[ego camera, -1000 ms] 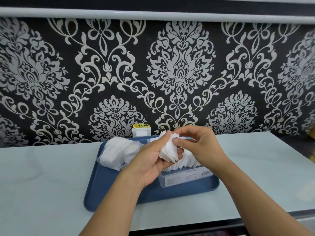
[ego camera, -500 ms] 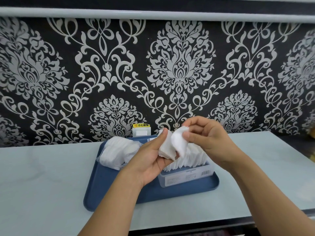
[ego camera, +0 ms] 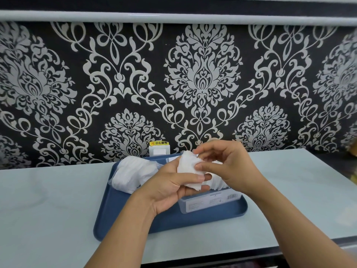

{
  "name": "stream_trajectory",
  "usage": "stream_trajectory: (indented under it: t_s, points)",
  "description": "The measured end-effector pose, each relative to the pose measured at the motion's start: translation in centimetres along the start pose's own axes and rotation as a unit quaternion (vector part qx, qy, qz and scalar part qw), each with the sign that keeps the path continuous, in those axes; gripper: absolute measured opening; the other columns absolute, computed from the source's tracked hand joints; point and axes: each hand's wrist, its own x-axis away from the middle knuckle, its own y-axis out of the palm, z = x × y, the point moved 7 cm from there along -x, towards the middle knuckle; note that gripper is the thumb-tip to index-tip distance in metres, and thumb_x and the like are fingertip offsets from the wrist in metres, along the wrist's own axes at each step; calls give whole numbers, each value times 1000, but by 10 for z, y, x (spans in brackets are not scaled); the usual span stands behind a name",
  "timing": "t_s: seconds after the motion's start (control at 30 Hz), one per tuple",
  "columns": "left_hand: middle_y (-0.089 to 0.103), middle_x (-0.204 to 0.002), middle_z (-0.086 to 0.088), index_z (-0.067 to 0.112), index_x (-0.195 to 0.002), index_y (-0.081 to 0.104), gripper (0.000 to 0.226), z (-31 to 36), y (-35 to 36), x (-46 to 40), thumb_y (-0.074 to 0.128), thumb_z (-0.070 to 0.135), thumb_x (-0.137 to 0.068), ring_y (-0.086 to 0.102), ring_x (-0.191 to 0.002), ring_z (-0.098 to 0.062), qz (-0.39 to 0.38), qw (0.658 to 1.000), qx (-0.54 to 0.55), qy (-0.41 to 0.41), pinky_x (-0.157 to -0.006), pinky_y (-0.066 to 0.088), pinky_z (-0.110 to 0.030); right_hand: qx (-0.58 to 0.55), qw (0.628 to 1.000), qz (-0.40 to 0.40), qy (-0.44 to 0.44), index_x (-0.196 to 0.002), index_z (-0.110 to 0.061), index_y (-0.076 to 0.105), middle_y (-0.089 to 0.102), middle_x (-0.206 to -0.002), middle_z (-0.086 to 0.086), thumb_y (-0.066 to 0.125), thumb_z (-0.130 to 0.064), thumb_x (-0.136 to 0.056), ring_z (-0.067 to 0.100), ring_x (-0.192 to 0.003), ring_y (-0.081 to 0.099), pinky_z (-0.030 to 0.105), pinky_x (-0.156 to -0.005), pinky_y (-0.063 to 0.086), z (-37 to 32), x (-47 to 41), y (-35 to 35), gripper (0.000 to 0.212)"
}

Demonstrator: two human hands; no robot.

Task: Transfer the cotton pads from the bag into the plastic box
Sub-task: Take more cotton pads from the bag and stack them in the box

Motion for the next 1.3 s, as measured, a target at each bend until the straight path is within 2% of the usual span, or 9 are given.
stream_trajectory:
  t_s: [0.13, 0.23, 0.3, 0.4, 0.6, 0.87, 1.07, 1.2, 1.3]
  points:
    - [73, -104, -14, 7, -126, 60, 56, -1, -1, 1, 53, -28, -83, 73, -97, -29, -5, 1000, -29, -2, -75, 63, -39, 26, 1000, -10, -10, -100, -10, 78, 64, -91, 15, 87, 0, -70, 16, -75, 61, 29, -66, 58, -1, 2, 5, 33]
    - [72, -105, -15, 6, -127, 60, 54, 0, -1, 3, 54, -25, -84, 72, -98, -30, -11, 1000, -25, 4, -75, 62, -38, 41, 999, -7, -5, -102, -17, 79, 66, -98, 5, 89, -4, -70, 19, -83, 63, 30, -72, 58, -2, 2, 5, 36]
    - [70, -112, -17, 6, -130, 59, 45, 2, 0, 4, 63, -9, -88, 70, -102, -29, -18, 1000, -3, 5, -76, 61, -39, 61, 998, -14, -12, -102, -19, 79, 69, -97, -8, 89, -3, -70, 12, -86, 64, 27, -78, 55, -3, 2, 8, 37]
    - [67, -124, -18, 8, -130, 64, 42, 2, 4, 3, 63, 28, -93, 67, -103, -27, -37, 998, 47, -9, -77, 61, -44, 66, 998, -8, -2, -96, -19, 77, 71, -93, -9, 90, -5, -68, 13, -86, 65, 31, -80, 55, -2, 1, 9, 34]
    - [67, -131, -15, 11, -133, 60, 50, 1, -2, -2, 43, 42, -98, 68, -113, -27, 2, 996, 84, -18, -89, 58, -51, 17, 1000, -1, 18, -95, -15, 73, 71, -87, -10, 89, 2, -67, 8, -82, 63, 24, -74, 52, 0, 2, 7, 36]
    - [70, -121, -23, 3, -132, 55, 40, 1, -12, -4, 45, 30, -104, 68, -113, -34, 58, 997, 45, 14, -90, 57, -54, -10, 999, -40, 32, -96, -7, 74, 69, -90, 13, 83, 9, -72, 11, -80, 65, 33, -70, 59, 5, 2, 11, 29]
    - [70, -124, -17, 16, -127, 59, 26, -5, -25, -7, 56, 24, -102, 64, -119, -40, 85, 994, -61, 11, -110, 36, -67, 5, 995, -72, 62, -94, -7, 76, 76, -92, 10, 82, 5, -77, 21, -82, 70, 37, -78, 60, 10, 1, 8, 22]
    - [69, -126, -18, 9, -133, 57, 45, -8, -18, -8, 40, 40, -106, 61, -121, -45, 52, 998, -31, -14, -107, 41, -65, 6, 995, -68, 75, -103, -8, 71, 77, -85, 9, 83, 7, -74, 42, -74, 66, 51, -68, 59, 10, -2, 12, 35]
    - [70, -125, -19, 7, -132, 57, 50, -7, -15, -9, 31, 41, -107, 61, -120, -46, 53, 998, 6, -14, -104, 47, -61, -10, 994, -52, 91, -105, -13, 68, 77, -84, 8, 85, 8, -71, 44, -68, 62, 53, -63, 59, 13, -5, 12, 44]
